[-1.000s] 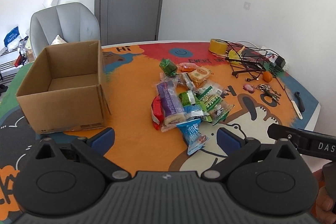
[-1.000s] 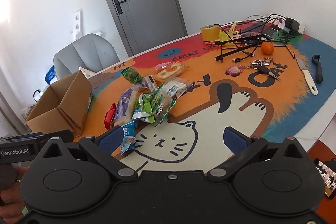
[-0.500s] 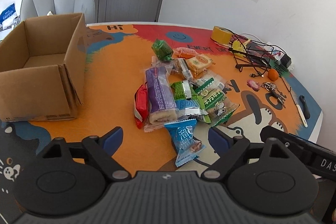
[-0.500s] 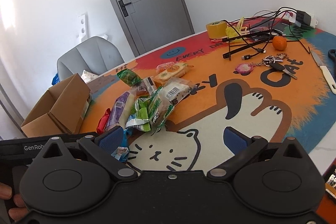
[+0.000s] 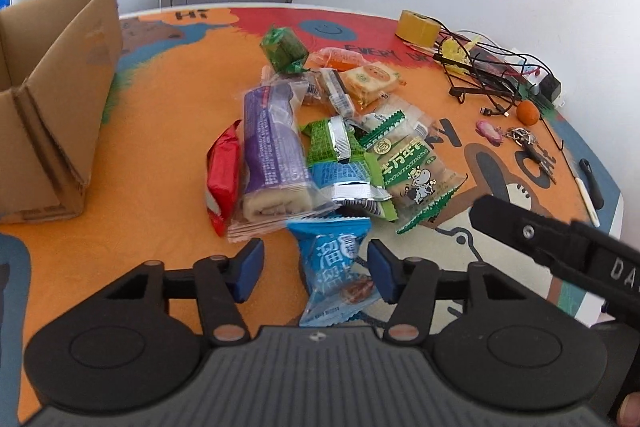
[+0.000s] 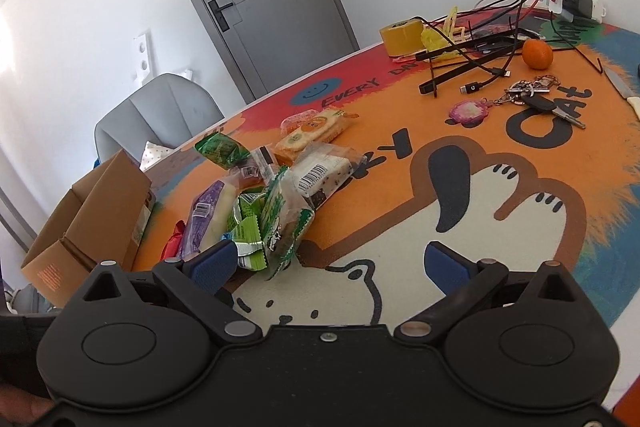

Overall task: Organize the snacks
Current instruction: 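Grasp the blue snack bag with the left tool while the right tool grasps a green packet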

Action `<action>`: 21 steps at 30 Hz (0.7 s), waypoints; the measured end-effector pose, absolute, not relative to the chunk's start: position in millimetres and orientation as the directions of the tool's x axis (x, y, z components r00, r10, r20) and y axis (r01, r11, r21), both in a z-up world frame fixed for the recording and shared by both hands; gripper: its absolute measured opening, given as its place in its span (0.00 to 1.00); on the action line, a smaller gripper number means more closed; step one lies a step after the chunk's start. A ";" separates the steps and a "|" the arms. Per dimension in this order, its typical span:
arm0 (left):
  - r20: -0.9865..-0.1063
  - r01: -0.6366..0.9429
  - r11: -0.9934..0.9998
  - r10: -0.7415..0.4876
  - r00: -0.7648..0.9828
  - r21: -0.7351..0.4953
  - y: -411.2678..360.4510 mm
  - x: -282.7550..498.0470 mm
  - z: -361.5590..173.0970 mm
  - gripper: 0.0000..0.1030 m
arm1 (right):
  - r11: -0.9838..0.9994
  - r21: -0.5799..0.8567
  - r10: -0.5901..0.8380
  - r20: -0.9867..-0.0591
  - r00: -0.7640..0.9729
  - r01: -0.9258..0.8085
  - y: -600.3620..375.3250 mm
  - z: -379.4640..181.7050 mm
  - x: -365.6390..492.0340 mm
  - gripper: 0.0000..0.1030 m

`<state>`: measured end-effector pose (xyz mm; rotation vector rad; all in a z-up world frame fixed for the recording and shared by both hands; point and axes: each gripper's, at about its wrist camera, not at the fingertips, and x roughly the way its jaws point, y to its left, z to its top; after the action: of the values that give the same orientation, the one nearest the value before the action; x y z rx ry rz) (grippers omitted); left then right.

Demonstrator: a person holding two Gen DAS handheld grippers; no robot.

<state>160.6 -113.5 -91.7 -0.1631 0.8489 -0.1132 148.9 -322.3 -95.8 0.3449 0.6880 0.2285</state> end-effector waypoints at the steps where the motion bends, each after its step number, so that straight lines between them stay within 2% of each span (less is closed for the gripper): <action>1: -0.736 0.037 0.985 -0.151 0.660 -0.170 -115.4 160.8 -91.8 0.32 | 0.914 0.396 0.324 -0.577 0.750 -0.091 -321.5 -96.6 151.0 0.96; 4: -0.740 0.046 0.981 -0.174 0.650 -0.190 -113.2 161.1 -90.3 0.26 | 0.897 0.432 0.348 -0.562 0.750 -0.092 -317.4 -97.9 155.0 0.93; 8: -0.737 0.040 0.981 -0.170 0.654 -0.191 -106.4 160.6 -83.1 0.25 | 0.883 0.458 0.368 -0.549 0.750 -0.098 -310.7 -99.7 161.1 0.92; 12: -0.712 0.033 0.980 -0.164 0.682 -0.194 -98.8 158.1 -68.8 0.25 | 0.864 0.496 0.394 -0.560 0.728 -0.087 -309.0 -105.2 170.5 0.86; 21: -0.678 -0.019 0.978 -0.129 0.724 -0.207 -75.3 163.3 -51.7 0.25 | 0.856 0.513 0.394 -0.575 0.717 -0.059 -300.3 -107.6 190.5 0.77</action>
<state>163.3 -75.3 -51.8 -0.2061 0.7607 -0.0613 190.5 -300.3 -107.6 0.4898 0.7343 0.2617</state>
